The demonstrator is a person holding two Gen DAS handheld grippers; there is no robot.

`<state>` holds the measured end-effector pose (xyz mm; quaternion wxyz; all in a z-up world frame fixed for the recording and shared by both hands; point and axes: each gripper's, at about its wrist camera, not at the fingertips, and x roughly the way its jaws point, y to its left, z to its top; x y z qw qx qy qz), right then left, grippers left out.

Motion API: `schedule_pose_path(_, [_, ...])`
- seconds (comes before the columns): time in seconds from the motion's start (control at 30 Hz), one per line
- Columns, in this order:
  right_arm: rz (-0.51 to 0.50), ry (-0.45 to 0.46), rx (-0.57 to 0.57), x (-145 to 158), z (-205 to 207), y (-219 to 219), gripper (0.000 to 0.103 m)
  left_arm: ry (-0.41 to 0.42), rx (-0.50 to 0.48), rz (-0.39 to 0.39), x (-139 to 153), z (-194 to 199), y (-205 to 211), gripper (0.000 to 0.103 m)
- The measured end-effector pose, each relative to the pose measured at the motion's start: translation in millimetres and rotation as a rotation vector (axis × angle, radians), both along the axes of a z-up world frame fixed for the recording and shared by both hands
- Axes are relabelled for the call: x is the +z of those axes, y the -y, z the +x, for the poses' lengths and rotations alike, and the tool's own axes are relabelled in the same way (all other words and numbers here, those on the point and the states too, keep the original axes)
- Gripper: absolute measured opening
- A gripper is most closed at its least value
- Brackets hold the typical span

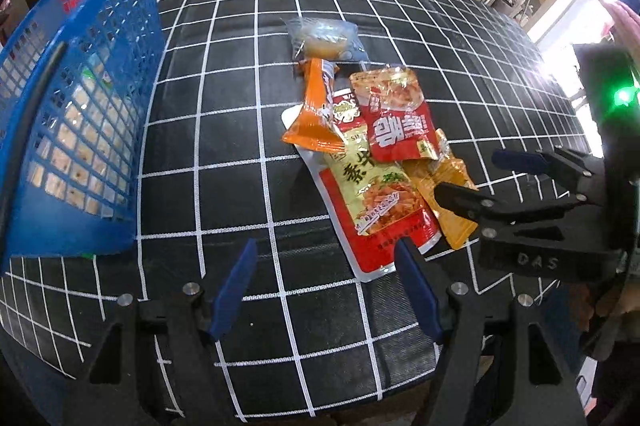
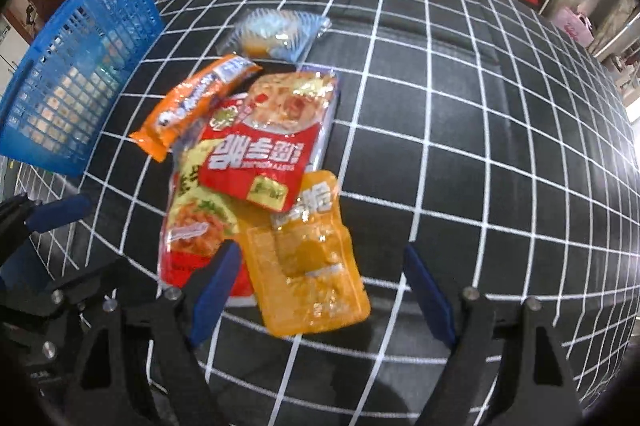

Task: Organize snacks
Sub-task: 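Reach the right gripper to the yellow pouch on the mat and grasp it, then grasp the red-and-white snack pouch with the left gripper while the right holds the yellow pouch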

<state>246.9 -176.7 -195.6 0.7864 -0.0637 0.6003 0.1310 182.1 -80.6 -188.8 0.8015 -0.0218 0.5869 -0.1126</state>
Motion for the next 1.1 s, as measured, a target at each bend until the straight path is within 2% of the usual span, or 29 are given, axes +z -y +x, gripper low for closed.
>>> schedule_pose_path(0.07, [-0.004, -0.009, 0.007, -6.0, 3.4, -0.6, 0.082, 0.003, -0.01, 0.01, -1.7, 1.2, 2.2, 0.069])
schedule_pose_path(0.13, [-0.005, -0.025, 0.008, -11.5, 4.5, -0.2, 0.071, 0.002, -0.018, 0.011, -2.2, 1.8, 2.9, 0.069])
schedule_pose_path(0.2, [-0.024, -0.003, 0.023, -11.9, 2.8, -2.5, 0.065, 0.002, -0.02, 0.011, -3.6, 2.2, 3.3, 0.069])
schedule_pose_path(0.33, [-0.059, 0.023, 0.067, -10.7, -7.6, -8.5, 0.043, 0.002, -0.018, 0.008, -4.2, 3.7, 3.0, 0.069])
schedule_pose_path(0.47, [-0.057, 0.033, 0.074, -10.0, -20.2, -8.9, 0.038, 0.006, -0.016, 0.0, -0.6, 0.2, 1.0, 0.069])
schedule_pose_path(0.53, [-0.048, 0.037, 0.075, -9.3, -26.3, -8.9, 0.029, 0.013, -0.021, 0.003, 2.4, -2.1, 1.7, 0.069])
schedule_pose_path(0.63, [-0.016, 0.041, 0.059, -6.7, -32.4, -3.2, 0.022, 0.023, -0.026, 0.006, 8.2, -5.6, 2.7, 0.069])
schedule_pose_path(0.8, [0.062, 0.044, 0.027, 0.7, -42.2, 12.6, 0.019, 0.042, -0.036, 0.009, 18.4, -7.8, 4.7, 0.069])
schedule_pose_path(1.1, [0.142, 0.099, -0.06, 41.3, -35.8, 54.3, 0.019, 0.049, -0.075, 0.025, 26.4, 21.4, 29.7, 0.069])
